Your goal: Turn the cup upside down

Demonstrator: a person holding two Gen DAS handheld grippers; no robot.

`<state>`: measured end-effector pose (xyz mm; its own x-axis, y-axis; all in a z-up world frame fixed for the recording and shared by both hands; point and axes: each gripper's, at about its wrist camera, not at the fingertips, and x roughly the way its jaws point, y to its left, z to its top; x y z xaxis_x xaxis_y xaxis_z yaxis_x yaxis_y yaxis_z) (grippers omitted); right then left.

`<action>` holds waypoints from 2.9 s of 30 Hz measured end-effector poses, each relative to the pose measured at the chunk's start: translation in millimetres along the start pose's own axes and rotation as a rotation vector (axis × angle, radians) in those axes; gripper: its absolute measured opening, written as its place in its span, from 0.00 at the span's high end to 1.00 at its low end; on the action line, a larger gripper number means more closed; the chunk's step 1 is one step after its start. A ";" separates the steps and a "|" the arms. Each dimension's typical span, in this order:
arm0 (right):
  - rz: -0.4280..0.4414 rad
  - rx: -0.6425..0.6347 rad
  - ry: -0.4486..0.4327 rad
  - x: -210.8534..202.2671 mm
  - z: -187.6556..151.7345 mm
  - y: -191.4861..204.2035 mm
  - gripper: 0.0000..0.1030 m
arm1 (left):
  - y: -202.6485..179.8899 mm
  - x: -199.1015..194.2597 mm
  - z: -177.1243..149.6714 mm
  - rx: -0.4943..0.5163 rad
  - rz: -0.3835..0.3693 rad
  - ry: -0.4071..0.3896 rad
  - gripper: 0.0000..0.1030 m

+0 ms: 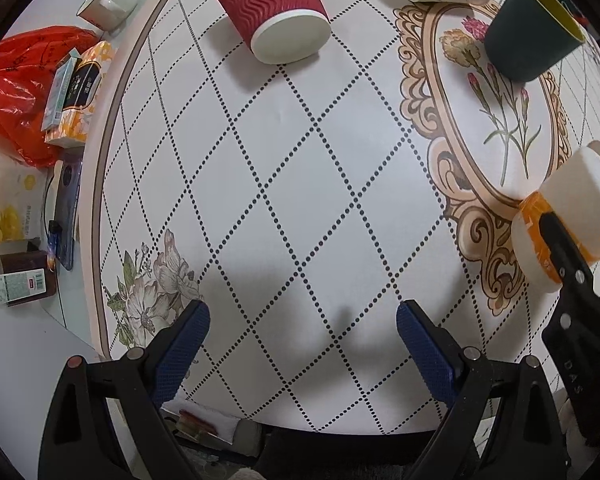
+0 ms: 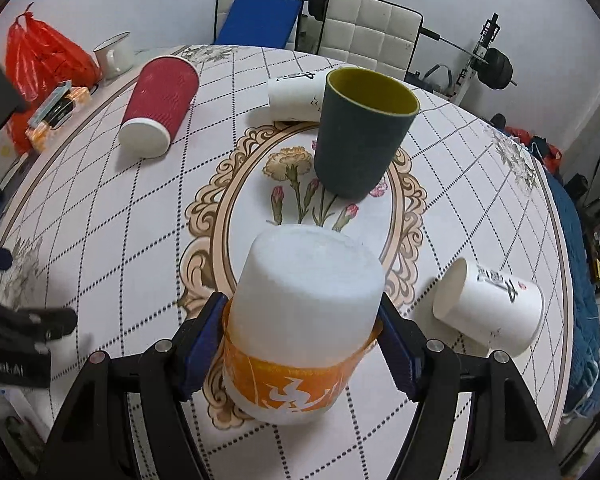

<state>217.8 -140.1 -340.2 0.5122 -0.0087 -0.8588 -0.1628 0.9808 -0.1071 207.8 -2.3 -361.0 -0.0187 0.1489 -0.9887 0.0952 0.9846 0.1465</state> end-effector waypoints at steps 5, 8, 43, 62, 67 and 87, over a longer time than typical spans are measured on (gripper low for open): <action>-0.010 -0.017 0.012 -3.0 -13.9 1.9 0.28 | -0.4 0.3 -4.8 0.007 -0.003 -0.007 0.07; -0.015 -0.015 0.031 -5.1 -21.5 2.2 0.28 | -2.5 -1.4 -8.5 0.013 -0.007 -0.014 0.07; -0.137 0.357 0.034 -237.7 -53.8 -54.5 0.06 | -14.1 -186.8 -105.7 0.073 -0.117 -0.416 0.02; -0.137 0.326 -0.133 -408.0 -99.8 -52.4 0.04 | -10.0 -292.8 -214.9 0.029 -0.121 -0.594 0.02; -0.110 0.320 -0.152 -439.4 -107.8 -51.1 0.04 | -11.3 -309.1 -234.6 0.021 -0.114 -0.627 0.02; -0.135 0.315 -0.218 -493.0 -114.2 -61.3 0.04 | -13.1 -334.4 -261.8 0.005 -0.108 -0.687 0.02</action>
<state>-121.0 -218.1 32.5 0.6837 -0.1332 -0.7175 0.1671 0.9857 -0.0237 -47.7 -41.1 -23.8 0.6058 -0.0433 -0.7945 0.1330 0.9900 0.0475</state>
